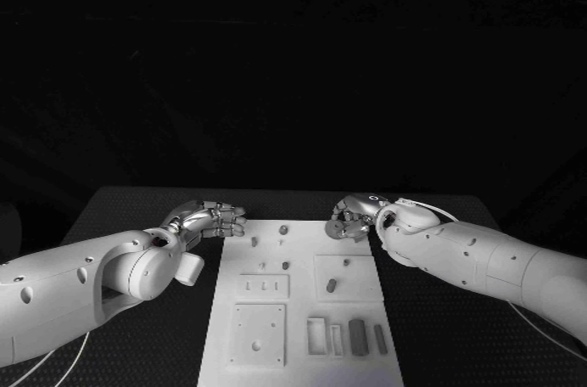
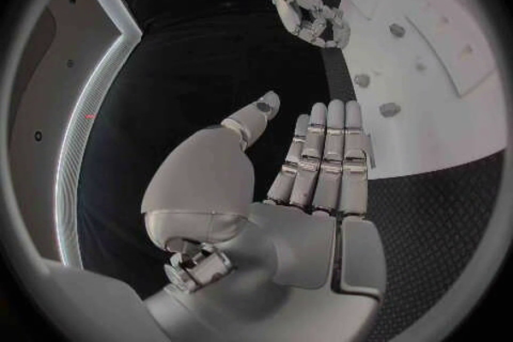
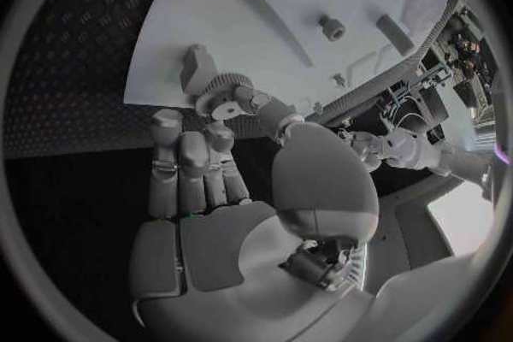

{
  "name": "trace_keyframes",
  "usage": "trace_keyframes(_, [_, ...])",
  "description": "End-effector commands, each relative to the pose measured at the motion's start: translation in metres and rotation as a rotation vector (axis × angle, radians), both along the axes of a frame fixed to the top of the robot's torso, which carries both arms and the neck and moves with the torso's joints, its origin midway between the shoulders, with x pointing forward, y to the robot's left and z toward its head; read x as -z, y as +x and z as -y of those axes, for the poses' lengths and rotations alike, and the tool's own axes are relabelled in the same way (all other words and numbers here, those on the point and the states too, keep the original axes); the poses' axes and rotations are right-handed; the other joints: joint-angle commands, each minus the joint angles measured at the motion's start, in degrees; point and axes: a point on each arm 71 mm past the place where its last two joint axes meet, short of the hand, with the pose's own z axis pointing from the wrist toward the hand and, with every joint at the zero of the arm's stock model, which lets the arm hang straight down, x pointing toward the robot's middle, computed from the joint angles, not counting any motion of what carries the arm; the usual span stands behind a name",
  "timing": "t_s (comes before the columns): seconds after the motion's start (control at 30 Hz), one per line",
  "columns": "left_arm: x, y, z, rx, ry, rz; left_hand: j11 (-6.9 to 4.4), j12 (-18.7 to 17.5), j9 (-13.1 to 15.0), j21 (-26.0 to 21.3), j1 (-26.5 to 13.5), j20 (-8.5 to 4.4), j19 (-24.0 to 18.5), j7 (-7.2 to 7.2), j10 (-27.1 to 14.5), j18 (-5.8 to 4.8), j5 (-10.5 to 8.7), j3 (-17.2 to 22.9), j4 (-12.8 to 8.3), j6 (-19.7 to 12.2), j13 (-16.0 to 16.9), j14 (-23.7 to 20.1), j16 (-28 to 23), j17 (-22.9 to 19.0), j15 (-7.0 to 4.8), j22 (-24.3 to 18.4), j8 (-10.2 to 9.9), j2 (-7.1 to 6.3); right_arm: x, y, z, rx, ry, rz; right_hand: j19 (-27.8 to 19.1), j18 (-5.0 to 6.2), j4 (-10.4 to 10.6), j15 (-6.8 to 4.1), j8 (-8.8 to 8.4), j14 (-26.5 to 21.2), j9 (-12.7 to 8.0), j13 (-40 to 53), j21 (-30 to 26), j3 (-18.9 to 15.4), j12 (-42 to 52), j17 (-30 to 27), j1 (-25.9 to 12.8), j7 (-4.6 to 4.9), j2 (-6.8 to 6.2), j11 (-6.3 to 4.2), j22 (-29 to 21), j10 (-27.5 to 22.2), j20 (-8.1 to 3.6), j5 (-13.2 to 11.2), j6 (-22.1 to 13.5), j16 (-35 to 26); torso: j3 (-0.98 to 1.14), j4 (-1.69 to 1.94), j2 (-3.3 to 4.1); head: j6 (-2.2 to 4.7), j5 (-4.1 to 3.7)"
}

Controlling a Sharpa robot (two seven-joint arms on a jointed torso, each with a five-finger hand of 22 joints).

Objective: Assemble the parts on the task board

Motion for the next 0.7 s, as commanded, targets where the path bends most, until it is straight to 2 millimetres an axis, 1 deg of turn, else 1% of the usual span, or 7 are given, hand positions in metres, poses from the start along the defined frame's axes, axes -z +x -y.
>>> trace_keyframes(0.03, [-0.001,0.000,0.003,0.017,-0.006,0.007,0.03,-0.3,-0.1,-0.2,-0.5,0.11,0.2,0.24,0.4,-0.28,0.07,0.1,-0.3,0.1,0.0,0.1,-0.4,0.1,0.43,0.0,-0.2,-0.03,0.009,-0.002,0.001,-0.005,-0.028,-0.028,-0.3,3.58,0.1,0.00,0.43,-0.3,-0.1,-0.1,0.0,-0.4,0.3,-0.1,0.1,2.23,0.40,0.01,1.1,-0.4,-0.05,0.2,-1.6,0.3,0.01,0.05,0.05,-0.12,0.03])
trace_keyframes(0.13, [-0.001,0.000,0.003,0.016,-0.006,0.006,0.02,-0.3,-0.1,-0.2,-0.5,0.11,0.2,0.23,0.4,-0.28,0.07,0.1,-0.3,0.1,0.0,0.1,-0.4,0.1,0.43,0.0,-0.2,0.00,0.013,-0.003,0.003,0.000,-0.032,-0.034,-0.3,3.58,0.2,-0.03,0.64,-0.3,0.0,-0.1,0.0,-0.6,0.4,-0.1,-0.4,2.18,0.58,-0.04,1.1,-0.3,0.01,0.2,-1.4,0.4,0.03,0.17,0.07,-0.15,-0.08])
trace_keyframes(0.23, [-0.001,0.000,0.002,0.016,-0.006,0.005,0.01,-0.3,-0.1,-0.2,-0.5,0.10,0.2,0.22,0.4,-0.28,0.07,0.1,-0.4,0.1,-0.1,0.1,-0.4,0.1,0.42,0.0,-0.2,-0.02,0.016,-0.003,0.004,0.002,-0.034,-0.040,-0.3,3.58,0.1,-0.14,0.97,-0.3,0.1,-0.2,0.1,-0.6,0.5,-0.2,-0.4,2.04,0.71,-0.16,1.1,-0.3,0.00,0.2,-0.9,0.5,0.03,0.10,0.10,-0.19,-0.03])
trace_keyframes(0.3, [-0.001,0.000,0.002,0.016,-0.006,0.006,0.00,-0.3,-0.1,-0.3,-0.4,0.09,0.2,0.21,0.4,-0.26,0.07,0.2,-0.5,0.1,-0.1,0.1,-0.4,0.1,0.41,0.0,-0.2,-0.06,0.018,-0.004,0.002,-0.001,-0.037,-0.043,-0.3,3.58,0.1,-0.26,1.25,-0.2,0.2,-0.2,0.1,-0.6,0.6,-0.2,-0.4,1.90,0.77,-0.29,1.1,-0.3,-0.02,0.2,-0.4,0.6,0.01,0.02,0.11,-0.37,0.12])
trace_keyframes(0.53, [-0.001,0.000,0.002,0.015,-0.006,0.006,-0.01,-0.3,-0.1,-0.3,-0.4,0.09,0.2,0.20,0.4,-0.26,0.07,0.2,-0.6,0.1,0.0,0.1,-0.4,0.1,0.41,0.0,-0.2,-0.02,0.024,-0.006,0.000,-0.006,-0.056,-0.050,-0.3,3.58,-0.1,-0.61,1.87,-0.2,0.4,-0.4,0.2,-0.5,0.7,-0.4,-0.1,1.51,0.95,-0.67,1.1,-0.2,-0.10,0.3,0.5,0.7,0.03,0.08,0.04,-0.56,0.17])
trace_keyframes(0.7, [-0.001,0.000,0.001,0.015,-0.005,0.004,-0.02,-0.3,-0.1,-0.3,-0.4,0.10,0.2,0.20,0.4,-0.27,0.07,0.2,-0.6,0.1,0.0,0.1,-0.5,0.2,0.41,0.1,-0.2,-0.01,0.025,-0.006,0.001,-0.005,-0.069,-0.054,-0.3,3.58,-0.2,-0.99,2.64,-0.2,0.7,-0.5,0.2,0.0,0.8,-0.5,0.9,1.09,1.23,-1.08,1.1,-0.1,-0.19,0.3,1.6,0.7,-0.02,0.05,0.03,-0.71,0.17])
